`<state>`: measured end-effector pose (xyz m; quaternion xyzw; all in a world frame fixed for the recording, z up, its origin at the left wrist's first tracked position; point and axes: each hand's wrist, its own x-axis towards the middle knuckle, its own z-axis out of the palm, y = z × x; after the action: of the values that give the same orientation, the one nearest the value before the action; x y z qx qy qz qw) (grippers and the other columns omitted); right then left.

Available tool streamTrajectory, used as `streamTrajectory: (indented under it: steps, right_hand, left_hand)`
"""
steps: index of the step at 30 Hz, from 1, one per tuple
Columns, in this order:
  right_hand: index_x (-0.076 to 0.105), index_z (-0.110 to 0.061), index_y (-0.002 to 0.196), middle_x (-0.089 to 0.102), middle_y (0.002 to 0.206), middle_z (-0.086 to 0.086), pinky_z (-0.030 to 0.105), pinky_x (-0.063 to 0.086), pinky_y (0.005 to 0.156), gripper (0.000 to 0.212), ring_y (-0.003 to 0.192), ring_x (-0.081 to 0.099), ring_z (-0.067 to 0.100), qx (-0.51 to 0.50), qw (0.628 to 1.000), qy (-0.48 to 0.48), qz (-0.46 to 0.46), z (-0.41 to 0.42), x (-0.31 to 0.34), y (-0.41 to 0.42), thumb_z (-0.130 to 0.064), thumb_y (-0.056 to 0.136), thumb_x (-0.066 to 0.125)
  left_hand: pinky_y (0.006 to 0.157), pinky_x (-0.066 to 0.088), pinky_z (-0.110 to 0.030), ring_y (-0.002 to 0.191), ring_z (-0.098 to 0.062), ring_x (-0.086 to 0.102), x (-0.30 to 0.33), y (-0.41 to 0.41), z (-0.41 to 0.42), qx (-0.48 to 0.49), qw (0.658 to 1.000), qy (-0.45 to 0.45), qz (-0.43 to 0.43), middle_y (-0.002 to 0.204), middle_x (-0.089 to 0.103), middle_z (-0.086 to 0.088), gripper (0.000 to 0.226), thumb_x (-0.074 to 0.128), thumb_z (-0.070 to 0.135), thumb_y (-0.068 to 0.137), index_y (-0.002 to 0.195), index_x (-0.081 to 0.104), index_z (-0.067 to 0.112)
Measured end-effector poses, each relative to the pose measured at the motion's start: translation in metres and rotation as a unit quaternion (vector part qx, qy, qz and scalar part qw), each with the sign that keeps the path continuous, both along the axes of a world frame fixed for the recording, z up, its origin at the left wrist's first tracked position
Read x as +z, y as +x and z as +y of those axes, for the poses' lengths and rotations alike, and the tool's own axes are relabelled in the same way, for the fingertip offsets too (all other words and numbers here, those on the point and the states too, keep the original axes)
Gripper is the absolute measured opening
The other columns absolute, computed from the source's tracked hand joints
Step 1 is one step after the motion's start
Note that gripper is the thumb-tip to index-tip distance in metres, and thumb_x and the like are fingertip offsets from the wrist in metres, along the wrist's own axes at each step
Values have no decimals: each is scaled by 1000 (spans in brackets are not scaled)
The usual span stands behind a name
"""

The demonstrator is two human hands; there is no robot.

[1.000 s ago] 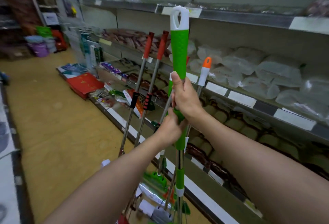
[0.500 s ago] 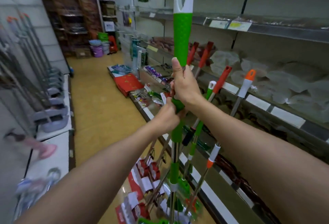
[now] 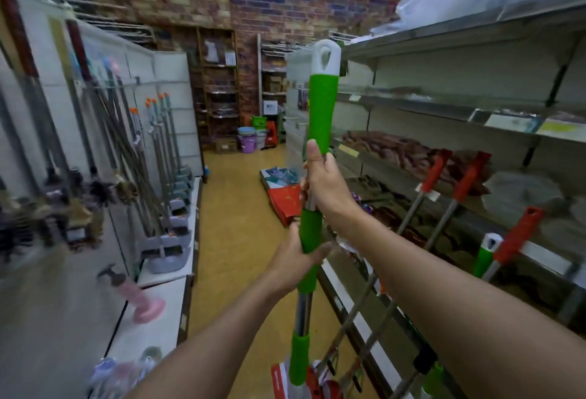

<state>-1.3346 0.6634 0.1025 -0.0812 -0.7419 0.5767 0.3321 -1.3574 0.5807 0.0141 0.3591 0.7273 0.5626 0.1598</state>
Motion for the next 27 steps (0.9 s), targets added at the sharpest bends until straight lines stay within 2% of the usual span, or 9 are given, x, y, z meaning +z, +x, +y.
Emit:
streamTrajectory:
  steps: [3, 5, 9, 12, 15, 19, 20, 24, 27]
  right_hand:
    - [38, -17, 94, 47, 65, 2, 34, 41, 54, 43, 52, 47, 15, -7, 1000, -11, 4, 9, -4, -48, -60, 92, 33]
    - [37, -16, 96, 47, 66, 2, 36, 43, 57, 43, 53, 47, 15, -9, 1000, -18, 9, 16, -4, -86, -59, 93, 34]
    - [35, -21, 96, 49, 67, 2, 39, 46, 62, 33, 54, 49, 15, -13, 1000, -7, 25, 27, 5, -168, -54, 95, 35]
    - [36, -20, 106, 53, 72, 2, 33, 48, 58, 31, 57, 52, 13, -9, 999, -13, 45, 32, 7, -227, -49, 96, 38]
    - [43, -22, 102, 60, 80, 3, 25, 51, 65, 27, 68, 59, 13, 6, 999, -18, 47, 42, 2, -277, -48, 97, 35]
    - [43, -13, 110, 62, 90, 9, 17, 50, 64, 38, 75, 60, 13, 41, 998, -42, 17, 55, -6, -327, -47, 98, 31]
    - [43, -12, 109, 62, 92, 10, 17, 51, 66, 39, 77, 61, 14, 46, 998, -47, 10, 58, -8, -339, -47, 98, 31]
    - [44, -18, 102, 62, 97, 9, 33, 50, 85, 34, 87, 61, 18, 57, 998, -40, 0, 78, -9, -390, -48, 98, 29]
    - [43, -19, 101, 60, 90, 6, 38, 49, 89, 33, 86, 59, 19, 62, 997, -44, -2, 96, -7, -432, -49, 98, 29]
  left_hand:
    - [73, 55, -31, 93, -21, 64, -6, -47, 7, -8, 1000, -13, 7, 106, 59, -4, 40, 58, 32, 91, 123, 38, 19]
    - [68, 54, -28, 89, -20, 64, -6, -85, 15, -2, 1000, -23, 17, 103, 60, -4, 36, 55, 33, 92, 120, 38, 18]
    - [81, 55, -46, 90, -25, 64, 0, -175, 32, 8, 999, -13, 36, 102, 60, -8, 34, 55, 35, 92, 118, 39, 19]
    - [82, 55, -49, 89, -25, 63, 6, -237, 41, 11, 999, -7, 35, 102, 60, -8, 33, 56, 30, 93, 119, 40, 17]
    - [78, 55, -51, 88, -25, 62, 5, -291, 53, 12, 999, -5, 41, 101, 58, -7, 28, 57, 27, 91, 114, 44, 17]
    - [74, 54, -55, 84, -29, 62, -1, -351, 68, 18, 998, -15, 50, 99, 58, -13, 29, 54, 28, 84, 110, 47, 15]
    - [73, 54, -55, 83, -27, 62, -1, -365, 73, 17, 998, -15, 57, 100, 57, -12, 30, 53, 29, 83, 110, 48, 16]
    - [71, 54, -56, 83, -27, 61, 3, -422, 94, 14, 998, -7, 66, 104, 55, -11, 33, 53, 31, 80, 110, 47, 20]
    - [75, 54, -56, 87, -26, 61, 9, -463, 109, 19, 998, -12, 64, 103, 56, -9, 36, 54, 28, 80, 113, 45, 21]
